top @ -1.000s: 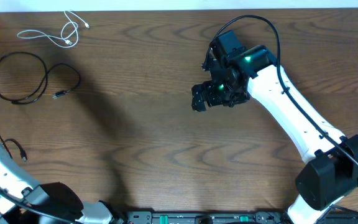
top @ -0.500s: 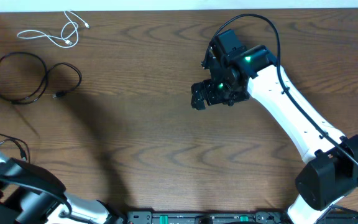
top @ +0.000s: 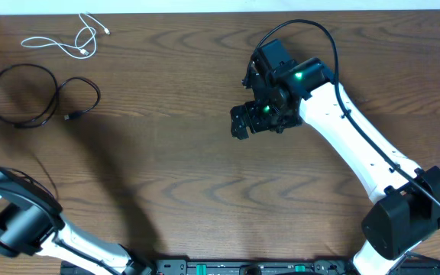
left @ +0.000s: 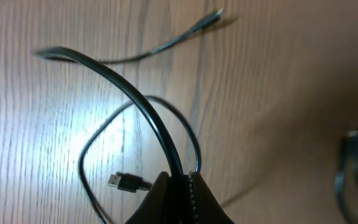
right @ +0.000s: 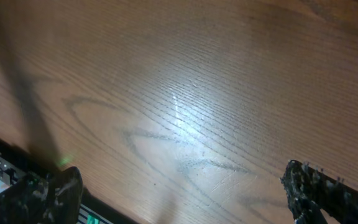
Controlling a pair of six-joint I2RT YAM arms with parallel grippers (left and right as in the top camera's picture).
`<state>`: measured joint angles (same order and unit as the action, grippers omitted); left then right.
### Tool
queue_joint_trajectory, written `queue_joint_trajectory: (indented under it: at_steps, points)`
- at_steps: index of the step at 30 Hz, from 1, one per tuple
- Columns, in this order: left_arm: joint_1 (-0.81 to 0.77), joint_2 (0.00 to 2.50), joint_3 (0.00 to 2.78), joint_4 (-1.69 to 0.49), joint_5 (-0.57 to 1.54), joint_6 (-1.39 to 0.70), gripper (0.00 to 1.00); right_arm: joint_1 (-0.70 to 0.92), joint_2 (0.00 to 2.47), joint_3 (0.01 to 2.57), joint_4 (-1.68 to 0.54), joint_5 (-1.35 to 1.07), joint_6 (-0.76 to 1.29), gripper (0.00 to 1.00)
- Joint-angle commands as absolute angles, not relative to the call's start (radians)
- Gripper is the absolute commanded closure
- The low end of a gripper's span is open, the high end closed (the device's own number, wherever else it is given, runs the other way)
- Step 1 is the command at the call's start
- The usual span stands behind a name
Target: Untangle cables
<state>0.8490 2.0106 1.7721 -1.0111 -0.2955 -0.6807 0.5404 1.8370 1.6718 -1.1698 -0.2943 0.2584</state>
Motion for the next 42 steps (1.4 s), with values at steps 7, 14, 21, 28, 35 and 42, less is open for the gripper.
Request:
queue_joint_trajectory:
  at_steps: [7, 14, 21, 28, 35, 42]
  points:
    - [0.85, 2.159, 1.771, -1.015, -0.3, -0.682, 0.92, 0.545, 1.822, 1.686, -1.173, -0.29, 0.247, 0.01]
    - [0.85, 2.257, 1.771, -0.962, -0.295, -0.575, 0.85, 0.545, 1.822, 1.686, -1.169, -0.29, 0.247, 0.01]
    - [0.85, 2.279, 1.771, -0.901, -0.295, -0.373, 0.75, 0.545, 1.822, 1.686, -1.143, -0.29, 0.247, 0.01]
    - [0.85, 2.252, 1.839, -0.941, -0.269, -0.351, 0.53, 0.545, 1.822, 1.685, -1.141, -0.29, 0.258, 0.01]
    - [0.85, 2.136, 1.871, -0.915, -0.05, -0.351, 0.3, 0.546, 1.822, 1.685, -1.149, -0.29, 0.258, 0.01]
    - [0.88, 2.074, 1.871, -0.952, -0.037, -0.416, 0.44, 0.551, 1.822, 1.685, -1.16, -0.29, 0.257, 0.01]
